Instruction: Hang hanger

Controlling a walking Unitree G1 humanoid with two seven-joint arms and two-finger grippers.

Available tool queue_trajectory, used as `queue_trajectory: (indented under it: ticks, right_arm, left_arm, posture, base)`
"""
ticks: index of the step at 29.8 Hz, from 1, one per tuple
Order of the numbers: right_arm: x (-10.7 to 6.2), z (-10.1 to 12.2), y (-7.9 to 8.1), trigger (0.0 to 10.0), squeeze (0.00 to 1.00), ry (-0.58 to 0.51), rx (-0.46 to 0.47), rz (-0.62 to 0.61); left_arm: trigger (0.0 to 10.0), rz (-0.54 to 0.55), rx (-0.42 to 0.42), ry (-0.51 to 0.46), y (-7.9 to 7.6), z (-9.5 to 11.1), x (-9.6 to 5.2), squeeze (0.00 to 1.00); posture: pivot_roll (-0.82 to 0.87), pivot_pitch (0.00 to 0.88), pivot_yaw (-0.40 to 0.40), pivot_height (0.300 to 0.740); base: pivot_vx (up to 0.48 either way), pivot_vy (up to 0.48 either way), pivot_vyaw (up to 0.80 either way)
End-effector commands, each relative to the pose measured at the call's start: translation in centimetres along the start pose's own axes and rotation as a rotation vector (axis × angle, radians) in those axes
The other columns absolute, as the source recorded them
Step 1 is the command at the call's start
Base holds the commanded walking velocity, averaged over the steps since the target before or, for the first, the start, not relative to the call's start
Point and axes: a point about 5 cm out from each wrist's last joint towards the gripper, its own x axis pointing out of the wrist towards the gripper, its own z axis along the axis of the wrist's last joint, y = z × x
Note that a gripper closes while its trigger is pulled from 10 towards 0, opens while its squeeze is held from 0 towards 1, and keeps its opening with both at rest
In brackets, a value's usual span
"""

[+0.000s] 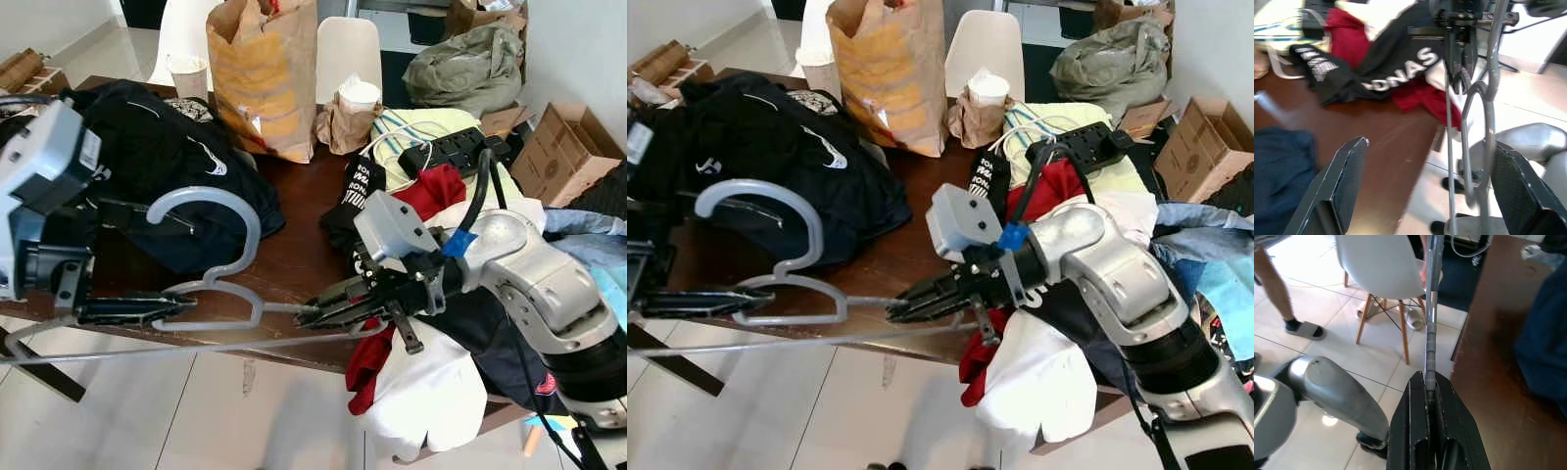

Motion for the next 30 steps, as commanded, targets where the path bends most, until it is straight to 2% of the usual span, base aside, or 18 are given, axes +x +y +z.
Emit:
queue_trajectory:
  ticks: [1, 2, 3, 4, 7, 8, 11, 14, 16, 17, 18, 19, 21, 24, 26, 29, 30]
  right_arm:
    - [0.0, -0.9, -0.9, 0.0, 0.0, 0.049, 0.017, -0.071]
    - [0.0, -0.9, -0.9, 0.0, 0.0, 0.049, 0.017, -0.071]
    - [-0.4, -1.3, -1.7, 0.0, 0.0, 0.065, 0.037, -0.145]
    - [-0.4, -1.3, -1.7, 0.0, 0.0, 0.065, 0.037, -0.145]
    - [-1.6, -2.8, -3.9, 0.0, 0.0, 0.131, 0.103, -0.355]
    - [-1.9, -3.4, -4.2, 0.0, 0.0, 0.157, 0.113, -0.395]
    - [-2.1, -3.7, -4.3, 0.0, 0.0, 0.173, 0.116, -0.416]
    - [-3.2, -3.9, -5.6, 0.0, 0.0, 0.159, 0.16, -0.542]
    - [-3.5, -3.9, -5.9, 0.0, 0.0, 0.148, 0.171, -0.574]
    - [-4.1, -3.4, -6.7, 0.0, 0.0, 0.067, 0.203, -0.641]
    - [-4.1, -3.4, -6.7, 0.0, 0.0, 0.067, 0.203, -0.641]
    - [-5.1, -2.4, -7.9, 0.0, 0.0, -0.089, 0.249, -0.743]
    - [-5.8, -2.0, -8.6, 0.0, 0.0, -0.173, 0.282, -0.8]
    - [-6.1, -1.9, -8.8, 0.0, 0.0, -0.203, 0.298, -0.822]
    - [-7.6, -1.1, -9.3, 0.0, 0.0, -0.364, 0.344, -0.855]
    - [-8.2, -0.9, -9.3, 0.0, 0.0, -0.414, 0.357, -0.859]
    - [-8.6, -0.6, -9.3, 0.0, 0.0, -0.454, 0.354, -0.856]
  left_arm:
    - [10.0, 0.153, 0.07, -0.029, 1.2, 1.9, -2.6, 1.0]
    - [10.0, 0.153, 0.07, -0.029, 1.2, 1.9, -2.6, 1.0]
    - [10.0, 0.227, 0.086, -0.078, 1.7, 2.7, -3.6, 1.0]
    - [10.0, 0.227, 0.086, -0.078, 1.7, 2.7, -3.6, 1.0]
    - [10.0, 0.431, 0.11, -0.294, 2.6, 4.7, -6.1, 1.0]
    - [10.0, 0.489, 0.087, -0.374, 2.9, 4.9, -6.8, 1.0]
    - [10.0, 0.521, 0.068, -0.422, 3.1, 5.0, -7.3, 1.0]
    - [10.0, 0.592, -0.051, -0.567, 3.2, 4.1, -8.0, 1.0]
    - [10.0, 0.598, -0.077, -0.588, 3.2, 3.8, -8.1, 1.0]
    - [10.0, 0.635, -0.133, -0.644, 3.3, 2.9, -8.1, 0.0]
    - [10.0, 0.635, -0.133, -0.644, 3.3, 2.9, -8.1, 0.0]
    - [10.0, 0.714, -0.253, -0.796, 3.6, 1.0, -8.1, 0.0]
    - [10.0, 0.752, -0.335, -0.875, 3.6, -0.3, -7.7, 0.0]
    - [10.0, 0.762, -0.367, -0.896, 3.5, -0.9, -7.4, 0.0]
    - [10.0, 0.768, -0.471, -0.951, 2.9, -2.7, -5.3, 0.0]
    - [10.0, 0.765, -0.497, -0.962, 2.6, -3.1, -4.5, 0.0]
    - [10.0, 0.758, -0.532, -0.982, 2.3, -3.5, -3.6, 0.0]
  posture:
    - [-0.01, 0.183, -0.027, 0.74]
    - [-0.01, 0.183, -0.027, 0.74]
    - [-0.01, 0.182, -0.03, 0.74]
    - [-0.01, 0.182, -0.03, 0.74]
    - [-0.01, 0.181, -0.035, 0.74]
    - [-0.01, 0.181, -0.038, 0.74]
    - [-0.01, 0.181, -0.038, 0.74]
    - [0.0, 0.182, -0.042, 0.74]
    - [0.0, 0.182, -0.042, 0.74]
    - [0.0, 0.185, -0.046, 0.74]
    - [0.0, 0.185, -0.046, 0.74]
    - [0.01, 0.185, -0.044, 0.74]
    - [0.0, 0.188, -0.047, 0.74]
    - [0.0, 0.188, -0.047, 0.74]
    - [0.0, 0.19, -0.052, 0.74]
    - [0.0, 0.191, -0.052, 0.74]
    - [0.0, 0.191, -0.051, 0.74]
  base:
    - [0.0, 0.0, 0.0]
    - [0.0, 0.0, 0.0]
    - [0.0, 0.0, 0.0]
    - [0.0, 0.0, 0.0]
    - [0.0, 0.0, 0.0]
    - [0.0, 0.0, 0.0]
    - [0.0, 0.0, 0.0]
    - [0.0, 0.0, 0.0]
    - [0.0, 0.0, 0.0]
    - [0.0, 0.0, 0.0]
    - [0.0, 0.0, 0.0]
    - [0.0, 0.0, 0.0]
    - [0.0, 0.0, 0.0]
    - [0.0, 0.0, 0.0]
    - [0.0, 0.0, 0.0]
    - [0.0, 0.0, 0.0]
    - [0.0, 0.0, 0.0]
